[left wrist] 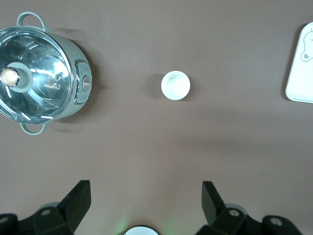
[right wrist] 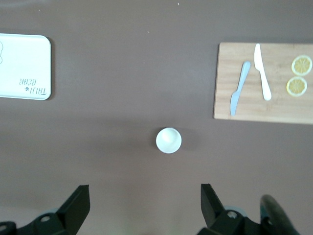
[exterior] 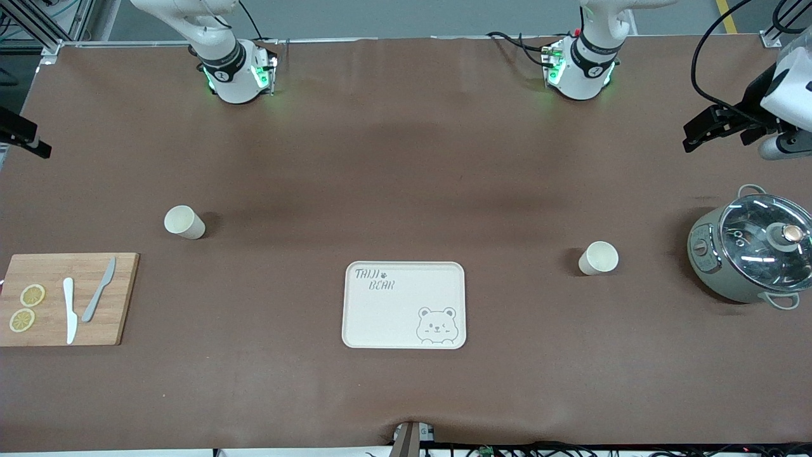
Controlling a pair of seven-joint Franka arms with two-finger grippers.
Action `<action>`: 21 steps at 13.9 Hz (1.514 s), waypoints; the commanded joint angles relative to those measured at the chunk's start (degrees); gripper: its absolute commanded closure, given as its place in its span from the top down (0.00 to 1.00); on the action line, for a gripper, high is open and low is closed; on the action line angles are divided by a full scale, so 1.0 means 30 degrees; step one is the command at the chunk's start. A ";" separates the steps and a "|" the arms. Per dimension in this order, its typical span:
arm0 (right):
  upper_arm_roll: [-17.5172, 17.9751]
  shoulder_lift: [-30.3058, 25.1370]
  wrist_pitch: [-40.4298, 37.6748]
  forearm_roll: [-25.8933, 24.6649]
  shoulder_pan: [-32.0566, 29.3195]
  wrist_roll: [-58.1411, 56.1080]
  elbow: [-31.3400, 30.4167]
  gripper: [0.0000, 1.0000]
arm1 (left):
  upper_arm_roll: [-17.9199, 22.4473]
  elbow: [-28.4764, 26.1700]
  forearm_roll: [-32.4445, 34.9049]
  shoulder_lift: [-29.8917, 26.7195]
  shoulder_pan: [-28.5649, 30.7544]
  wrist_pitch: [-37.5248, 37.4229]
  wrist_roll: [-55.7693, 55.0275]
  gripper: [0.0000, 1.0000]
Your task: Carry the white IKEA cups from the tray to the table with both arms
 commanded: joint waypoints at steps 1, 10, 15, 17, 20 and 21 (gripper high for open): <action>0.0169 -0.1588 0.0218 -0.1194 0.0099 0.0703 -0.2244 1.00 | 0.0217 0.0126 -0.0509 -0.0285 -0.0053 -0.0425 0.0491 1.00; 0.0462 -0.2034 0.0451 -0.1643 0.0158 0.0704 -0.2749 1.00 | 0.0217 0.0712 -0.0510 -0.0110 -0.0023 -0.0426 0.0666 1.00; 0.0462 -0.1857 0.0423 -0.1641 0.0099 0.0704 -0.2806 1.00 | 0.0217 0.0741 -0.0509 -0.0110 0.0006 -0.0514 0.1162 1.00; 0.0462 -0.1857 0.0423 -0.1641 0.0128 0.0704 -0.2806 1.00 | 0.0246 0.0741 -0.0509 -0.0109 0.0093 -0.0514 0.1748 1.00; 0.0462 -0.1886 0.0364 -0.1641 0.0158 0.0704 -0.2806 1.00 | 0.0246 0.1179 -0.0509 0.0124 0.0094 -0.0514 0.1663 1.00; 0.0462 -0.1886 0.0306 -0.1641 0.0129 0.0704 -0.2806 1.00 | 0.0217 0.1326 -0.0538 0.0154 0.0065 -0.0514 0.1604 1.00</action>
